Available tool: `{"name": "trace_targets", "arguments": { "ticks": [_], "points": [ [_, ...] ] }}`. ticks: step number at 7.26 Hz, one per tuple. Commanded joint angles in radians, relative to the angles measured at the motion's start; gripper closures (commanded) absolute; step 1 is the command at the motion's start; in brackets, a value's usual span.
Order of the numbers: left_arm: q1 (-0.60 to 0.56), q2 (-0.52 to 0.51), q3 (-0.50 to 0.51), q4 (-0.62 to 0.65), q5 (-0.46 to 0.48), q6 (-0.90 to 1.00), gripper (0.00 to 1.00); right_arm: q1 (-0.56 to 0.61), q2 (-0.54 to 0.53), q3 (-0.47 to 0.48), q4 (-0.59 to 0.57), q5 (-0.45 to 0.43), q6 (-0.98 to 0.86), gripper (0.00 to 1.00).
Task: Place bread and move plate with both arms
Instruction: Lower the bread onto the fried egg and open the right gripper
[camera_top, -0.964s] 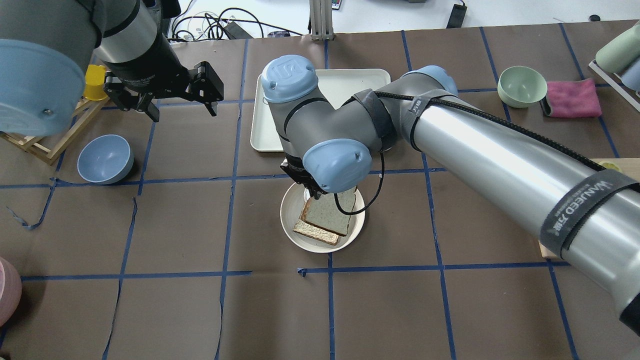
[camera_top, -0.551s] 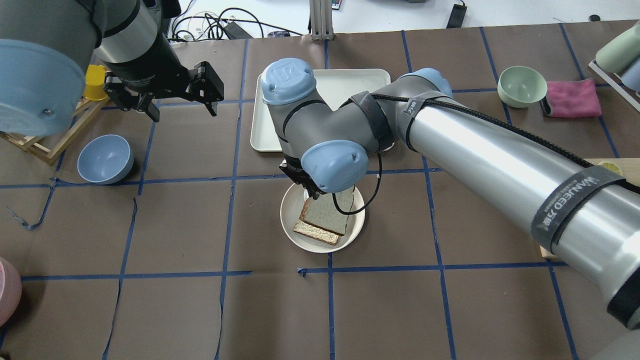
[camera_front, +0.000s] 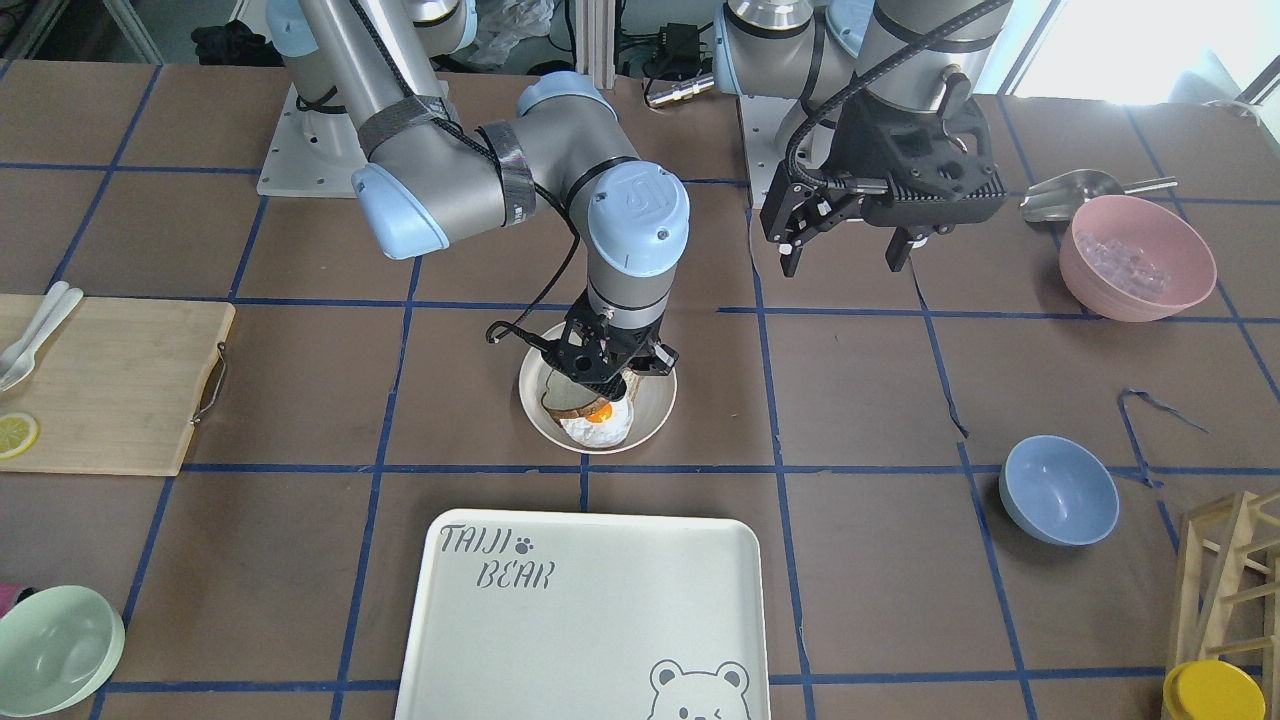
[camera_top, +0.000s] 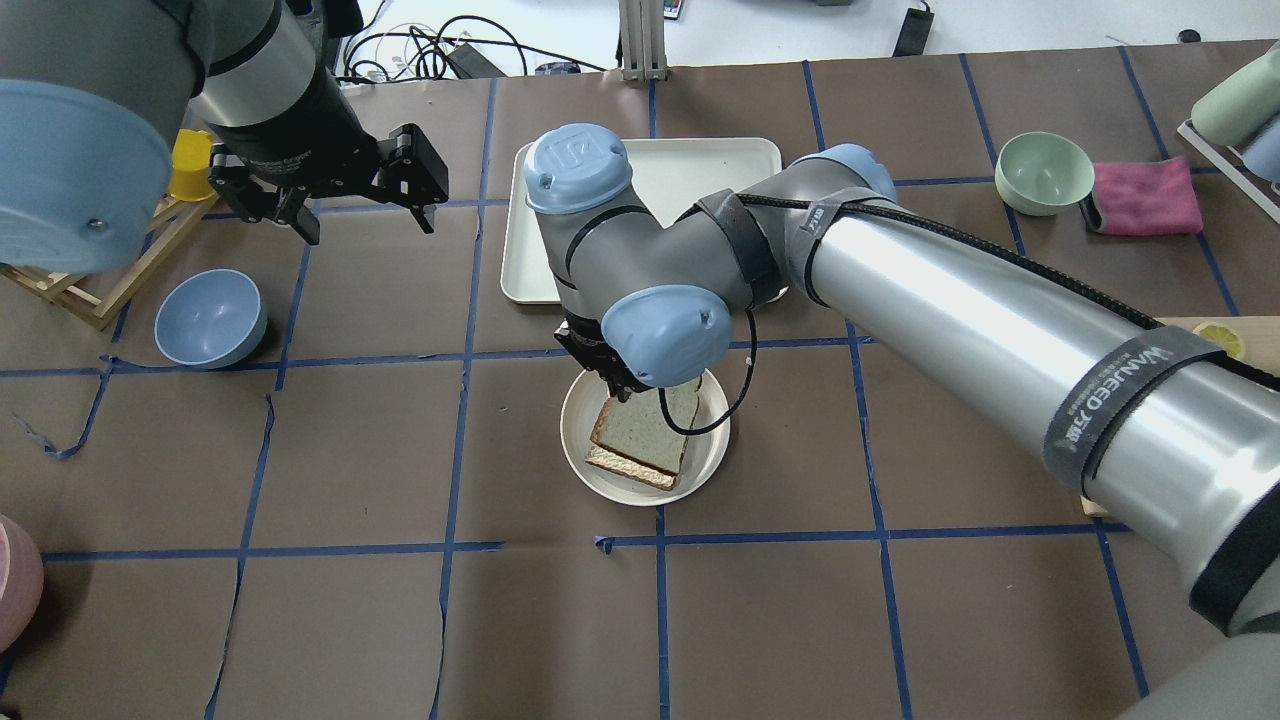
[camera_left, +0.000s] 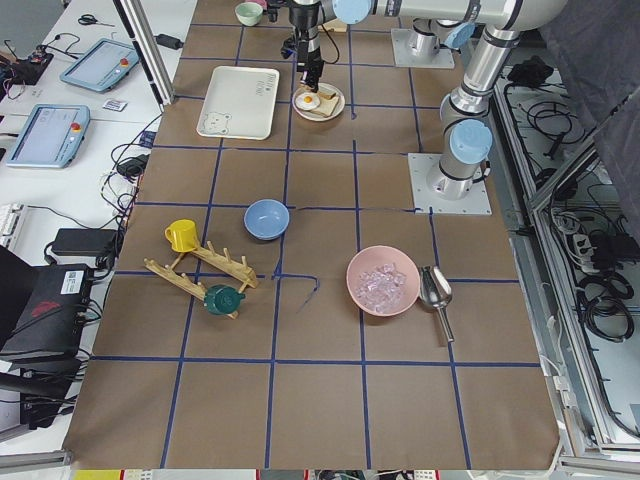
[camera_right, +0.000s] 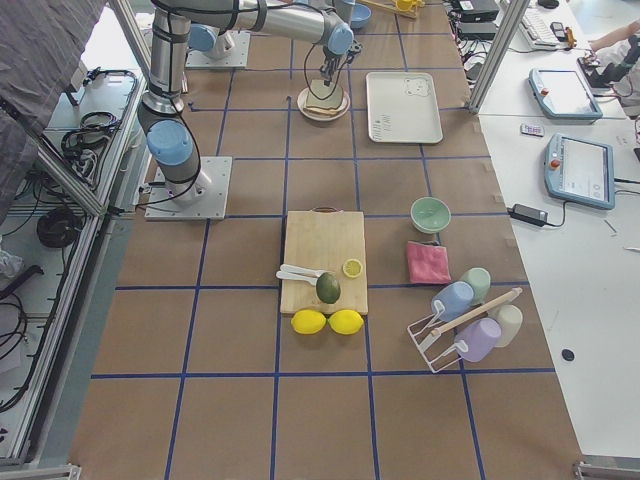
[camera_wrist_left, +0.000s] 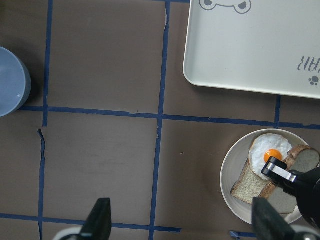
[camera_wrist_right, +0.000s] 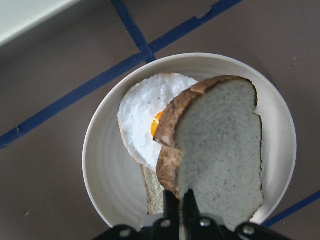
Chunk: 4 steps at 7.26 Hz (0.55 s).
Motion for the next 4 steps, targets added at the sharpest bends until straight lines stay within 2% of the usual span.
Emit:
{"name": "trace_targets", "arguments": {
  "ticks": [1,2,3,4],
  "points": [
    [0.001,0.0,0.001,0.0,0.0,0.0,0.0,0.0,0.006,0.002,-0.001,0.025,0.011,1.0],
    [0.001,0.0,0.001,0.0,-0.002,0.0,0.0,0.001,0.006,0.003,-0.001,0.016,0.003,0.83],
    [0.001,0.0,0.001,0.0,0.0,0.0,0.0,0.0,0.006,0.003,-0.002,0.01,0.003,0.53],
    [0.0,0.0,0.001,0.0,-0.002,0.0,0.0,0.0,0.005,0.002,-0.019,0.007,0.002,0.42]
  ]
}}
